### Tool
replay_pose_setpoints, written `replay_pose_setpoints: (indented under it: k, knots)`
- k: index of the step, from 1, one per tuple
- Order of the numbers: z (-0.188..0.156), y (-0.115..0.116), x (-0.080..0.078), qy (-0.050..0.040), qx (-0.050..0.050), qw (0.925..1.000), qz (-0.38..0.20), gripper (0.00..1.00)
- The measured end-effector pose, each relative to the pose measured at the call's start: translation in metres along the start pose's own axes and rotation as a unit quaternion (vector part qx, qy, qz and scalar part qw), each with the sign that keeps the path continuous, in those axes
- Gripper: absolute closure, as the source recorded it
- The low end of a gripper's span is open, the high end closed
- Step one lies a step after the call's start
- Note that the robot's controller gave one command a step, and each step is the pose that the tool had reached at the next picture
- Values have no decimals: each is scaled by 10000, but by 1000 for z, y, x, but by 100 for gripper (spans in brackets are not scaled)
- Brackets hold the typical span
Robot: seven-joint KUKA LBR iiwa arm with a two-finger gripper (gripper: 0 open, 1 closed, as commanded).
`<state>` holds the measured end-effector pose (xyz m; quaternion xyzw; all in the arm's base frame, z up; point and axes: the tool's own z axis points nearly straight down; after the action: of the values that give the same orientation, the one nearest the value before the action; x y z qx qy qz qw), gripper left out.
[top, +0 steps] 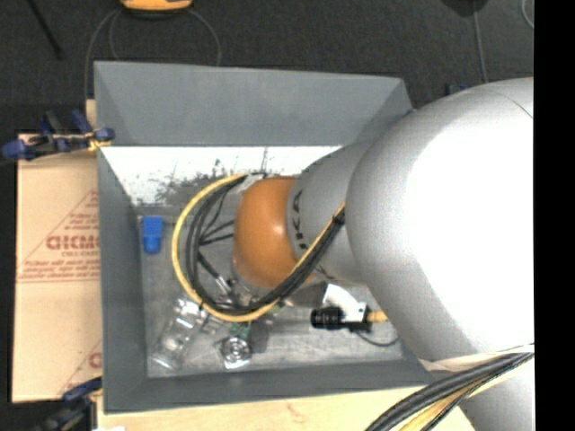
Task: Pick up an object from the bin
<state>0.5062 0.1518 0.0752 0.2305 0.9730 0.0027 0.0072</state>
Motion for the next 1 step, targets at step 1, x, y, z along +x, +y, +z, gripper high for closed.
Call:
replay_pose_setpoints:
  k: [1]
  knots:
    - [-117, 4, -8, 31, 9, 10000, -7, 100]
